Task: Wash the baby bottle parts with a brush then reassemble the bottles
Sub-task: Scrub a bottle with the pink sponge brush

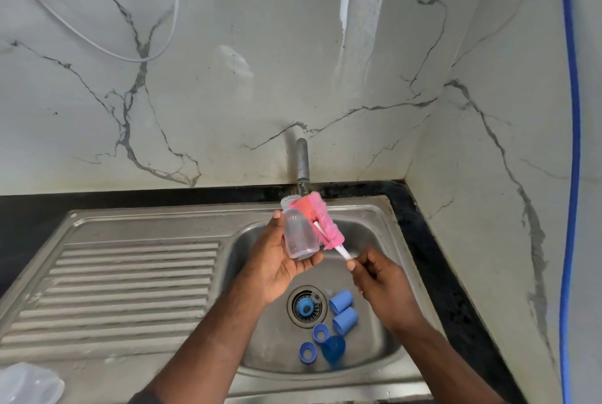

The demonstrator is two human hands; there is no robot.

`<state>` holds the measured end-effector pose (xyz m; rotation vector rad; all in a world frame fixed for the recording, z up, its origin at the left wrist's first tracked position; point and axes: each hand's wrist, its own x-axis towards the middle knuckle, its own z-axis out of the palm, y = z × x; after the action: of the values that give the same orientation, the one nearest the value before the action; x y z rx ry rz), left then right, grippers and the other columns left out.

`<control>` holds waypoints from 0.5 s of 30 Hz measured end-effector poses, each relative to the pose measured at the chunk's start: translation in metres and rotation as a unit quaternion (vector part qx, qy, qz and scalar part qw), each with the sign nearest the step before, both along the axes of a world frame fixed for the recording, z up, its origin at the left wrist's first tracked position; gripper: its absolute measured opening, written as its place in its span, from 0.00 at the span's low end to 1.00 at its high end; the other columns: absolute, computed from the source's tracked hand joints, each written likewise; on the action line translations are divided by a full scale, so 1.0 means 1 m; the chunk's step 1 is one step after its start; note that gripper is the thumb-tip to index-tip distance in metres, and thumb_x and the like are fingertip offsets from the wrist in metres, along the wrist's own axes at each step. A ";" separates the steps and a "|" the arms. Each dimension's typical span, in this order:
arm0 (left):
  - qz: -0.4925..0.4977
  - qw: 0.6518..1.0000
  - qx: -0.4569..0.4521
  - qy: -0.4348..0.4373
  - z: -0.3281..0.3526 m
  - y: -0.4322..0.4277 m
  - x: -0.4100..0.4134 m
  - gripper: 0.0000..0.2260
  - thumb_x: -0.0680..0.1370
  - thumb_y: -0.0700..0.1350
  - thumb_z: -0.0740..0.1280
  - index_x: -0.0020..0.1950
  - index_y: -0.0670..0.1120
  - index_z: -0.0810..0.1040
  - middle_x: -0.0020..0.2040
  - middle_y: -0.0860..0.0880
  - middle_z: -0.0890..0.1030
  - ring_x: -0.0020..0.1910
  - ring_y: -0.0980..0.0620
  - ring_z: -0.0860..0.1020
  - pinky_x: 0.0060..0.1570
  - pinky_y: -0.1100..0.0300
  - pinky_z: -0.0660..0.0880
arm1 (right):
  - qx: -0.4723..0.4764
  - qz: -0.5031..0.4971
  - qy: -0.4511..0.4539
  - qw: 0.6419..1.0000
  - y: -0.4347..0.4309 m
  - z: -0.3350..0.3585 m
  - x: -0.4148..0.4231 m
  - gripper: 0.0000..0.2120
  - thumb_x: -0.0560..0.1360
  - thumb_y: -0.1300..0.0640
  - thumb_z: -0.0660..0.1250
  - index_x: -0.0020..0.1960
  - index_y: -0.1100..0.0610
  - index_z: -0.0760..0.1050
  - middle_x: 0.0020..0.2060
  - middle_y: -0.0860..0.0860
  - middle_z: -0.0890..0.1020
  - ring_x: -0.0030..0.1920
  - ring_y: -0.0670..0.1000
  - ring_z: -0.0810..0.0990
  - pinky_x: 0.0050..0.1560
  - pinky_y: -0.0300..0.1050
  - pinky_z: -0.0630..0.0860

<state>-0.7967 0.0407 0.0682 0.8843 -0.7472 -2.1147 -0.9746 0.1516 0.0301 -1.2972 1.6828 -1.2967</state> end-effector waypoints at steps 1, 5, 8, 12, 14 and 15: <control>-0.006 1.000 -0.003 0.004 0.000 -0.001 0.000 0.19 0.81 0.54 0.61 0.65 0.43 0.76 0.56 0.37 0.82 0.51 0.40 0.82 0.49 0.44 0.81 | 0.001 0.023 0.007 1.000 0.003 0.000 0.001 0.13 0.80 0.55 0.68 0.40 0.59 0.70 0.28 0.48 0.72 0.31 0.46 0.69 0.33 0.43 0.68; 0.003 1.000 -0.003 -0.022 0.003 -0.003 -0.002 0.24 0.80 0.61 0.59 0.64 0.44 0.77 0.55 0.38 0.83 0.49 0.41 0.81 0.44 0.47 0.81 | 0.010 0.020 0.025 0.999 0.002 -0.001 0.000 0.14 0.80 0.53 0.68 0.40 0.58 0.70 0.28 0.48 0.72 0.31 0.46 0.68 0.34 0.46 0.68; 0.019 0.999 -0.008 -0.039 0.001 -0.003 -0.004 0.32 0.76 0.70 0.59 0.65 0.46 0.78 0.49 0.40 0.83 0.44 0.44 0.80 0.40 0.52 0.77 | 0.015 -0.005 0.001 1.000 -0.001 0.001 0.004 0.13 0.80 0.54 0.68 0.40 0.57 0.69 0.28 0.49 0.72 0.31 0.47 0.69 0.33 0.45 0.69; 0.041 0.997 -0.036 -0.060 0.002 -0.005 -0.006 0.40 0.61 0.75 0.71 0.60 0.47 0.81 0.47 0.43 0.84 0.45 0.46 0.80 0.38 0.54 0.76 | 0.010 0.043 -0.001 0.999 0.004 0.004 0.006 0.14 0.80 0.53 0.68 0.41 0.60 0.70 0.28 0.49 0.71 0.32 0.47 0.67 0.33 0.45 0.67; 0.040 0.998 -0.029 -0.048 0.001 -0.004 -0.006 0.44 0.56 0.75 0.75 0.62 0.48 0.81 0.48 0.43 0.82 0.43 0.48 0.77 0.31 0.59 0.74 | 0.011 0.008 -0.009 1.000 0.002 0.005 0.003 0.14 0.80 0.55 0.68 0.40 0.59 0.69 0.28 0.48 0.72 0.31 0.47 0.68 0.33 0.45 0.68; 0.038 0.998 -0.026 -0.032 -0.001 -0.003 -0.006 0.43 0.58 0.74 0.75 0.63 0.48 0.80 0.49 0.43 0.81 0.41 0.49 0.76 0.29 0.60 0.73 | 0.010 0.000 -0.013 1.000 0.002 0.004 0.003 0.14 0.80 0.55 0.68 0.40 0.59 0.69 0.28 0.48 0.72 0.30 0.46 0.68 0.32 0.44 0.68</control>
<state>-0.8031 0.0376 0.0674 0.9416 -0.7850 -2.0011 -0.9719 0.1536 0.0344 -1.2633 1.6742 -1.2878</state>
